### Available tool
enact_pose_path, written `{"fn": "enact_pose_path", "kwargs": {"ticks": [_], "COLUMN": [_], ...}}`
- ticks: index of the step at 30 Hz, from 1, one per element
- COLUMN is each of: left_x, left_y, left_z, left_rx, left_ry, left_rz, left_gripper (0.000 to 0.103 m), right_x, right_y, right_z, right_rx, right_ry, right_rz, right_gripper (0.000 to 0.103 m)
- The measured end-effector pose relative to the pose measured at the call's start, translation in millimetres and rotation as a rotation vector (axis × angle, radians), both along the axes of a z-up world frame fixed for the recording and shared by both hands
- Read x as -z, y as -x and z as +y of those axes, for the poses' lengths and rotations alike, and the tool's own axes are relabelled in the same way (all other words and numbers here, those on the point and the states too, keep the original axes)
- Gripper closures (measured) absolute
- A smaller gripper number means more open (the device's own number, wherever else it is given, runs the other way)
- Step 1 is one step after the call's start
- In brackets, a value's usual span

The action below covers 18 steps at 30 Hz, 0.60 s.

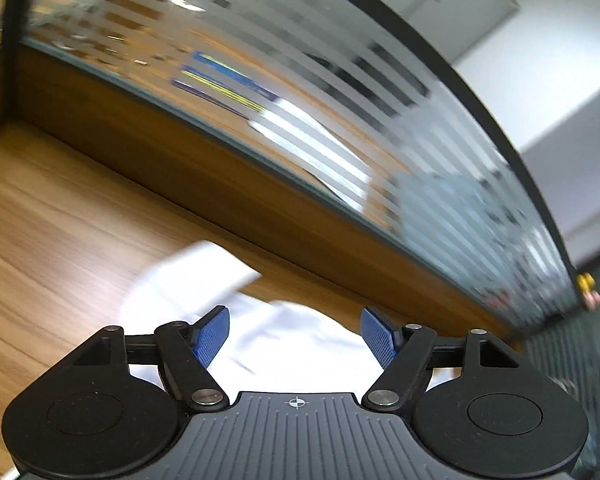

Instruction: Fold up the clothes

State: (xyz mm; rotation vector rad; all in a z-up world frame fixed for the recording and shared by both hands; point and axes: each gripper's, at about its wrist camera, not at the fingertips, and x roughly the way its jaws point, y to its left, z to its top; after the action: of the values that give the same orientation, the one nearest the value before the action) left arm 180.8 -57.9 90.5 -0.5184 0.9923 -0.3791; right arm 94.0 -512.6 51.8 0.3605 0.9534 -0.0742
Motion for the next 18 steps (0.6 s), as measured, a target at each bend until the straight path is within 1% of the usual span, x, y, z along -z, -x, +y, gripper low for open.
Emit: {"fn": "enact_pose_path", "kwargs": {"ticks": [2, 5, 7, 12, 14, 16, 18], "left_x": [-3, -3, -5, -6, -7, -4, 0], "left_y": [5, 16, 22, 44, 54, 60, 68], "left_z": [-18, -46, -65, -109, -128, -147, -165], "left_rx": [0.055, 0.124, 0.168, 0.282, 0.325, 0.353, 0.373], "left_ry": [0.011, 0.026, 0.036, 0.063, 0.076, 0.061, 0.019], "left_rz": [0.009, 0.035, 0.048, 0.08, 0.103, 0.119, 0.135], "left_gripper": [0.026, 0.026, 0.026, 0.024, 0.022, 0.022, 0.022], "right_x": [6, 14, 19, 30, 37, 44, 52], "right_y": [-7, -21, -29, -41, -46, -50, -53], "right_z": [8, 17, 22, 28, 28, 27, 24], "right_rx": [0.004, -0.007, -0.003, 0.013, 0.026, 0.043, 0.062], "right_ry": [-0.026, -0.027, -0.028, -0.044, -0.063, -0.084, -0.108], "right_rz": [0.007, 0.024, 0.03, 0.043, 0.054, 0.067, 0.082], "right_gripper": [0.062, 0.06, 0.054, 0.043, 0.042, 0.042, 0.042]}}
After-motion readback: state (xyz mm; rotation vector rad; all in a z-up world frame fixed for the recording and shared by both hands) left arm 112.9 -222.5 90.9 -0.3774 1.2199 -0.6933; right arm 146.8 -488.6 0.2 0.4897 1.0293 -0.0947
